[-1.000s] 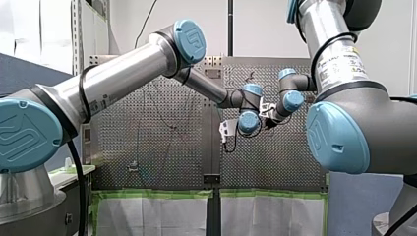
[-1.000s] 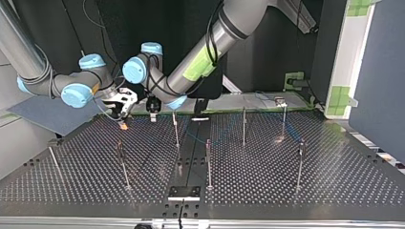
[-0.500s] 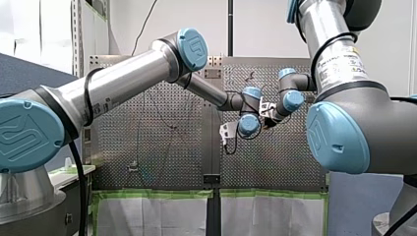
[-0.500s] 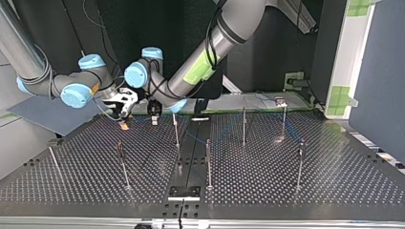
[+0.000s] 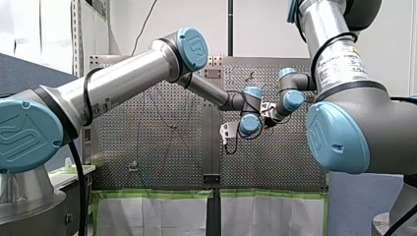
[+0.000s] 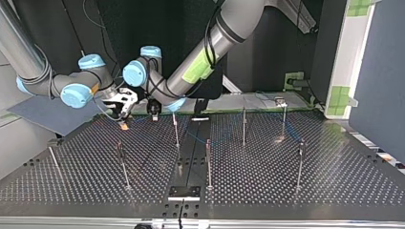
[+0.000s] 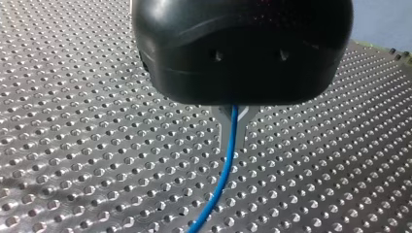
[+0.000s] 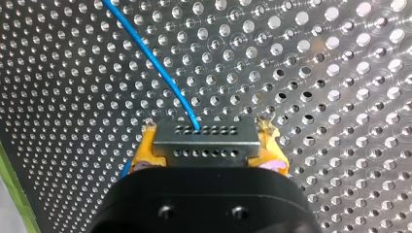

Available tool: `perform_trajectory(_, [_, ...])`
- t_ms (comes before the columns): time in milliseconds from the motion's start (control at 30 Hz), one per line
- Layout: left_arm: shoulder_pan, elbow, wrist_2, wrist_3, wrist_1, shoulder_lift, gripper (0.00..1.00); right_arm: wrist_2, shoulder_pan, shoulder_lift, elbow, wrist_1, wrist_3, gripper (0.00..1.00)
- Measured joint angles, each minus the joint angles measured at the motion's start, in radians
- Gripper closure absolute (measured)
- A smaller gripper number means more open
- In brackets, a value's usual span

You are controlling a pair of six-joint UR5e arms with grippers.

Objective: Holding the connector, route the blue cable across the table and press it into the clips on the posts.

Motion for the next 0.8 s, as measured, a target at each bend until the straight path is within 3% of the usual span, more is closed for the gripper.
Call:
perform_trajectory(200, [-0.002, 0.026, -0.012, -0.004, -0.033, 0.003, 1.00, -0.001, 0.000, -0.008, -0.002, 0.001, 0.001, 1.00])
perform_trajectory(367, [-0.002, 0.036, -0.015, -0.021, -0.075, 0.023, 1.00, -0.008, 0.000, -0.040, -0.004, 0.001, 0.009, 1.00])
perform_trajectory(667, [-0.007, 0.014, -0.052, -0.027, -0.124, 0.092, 1.00, -0.043, 0.001, -0.118, -0.020, 0.032, 0.070, 1.00])
perform_trajectory(800, [-0.005, -0.018, -0.055, -0.017, -0.103, 0.127, 1.00, -0.044, 0.000, -0.151, -0.024, 0.058, 0.081, 1.00])
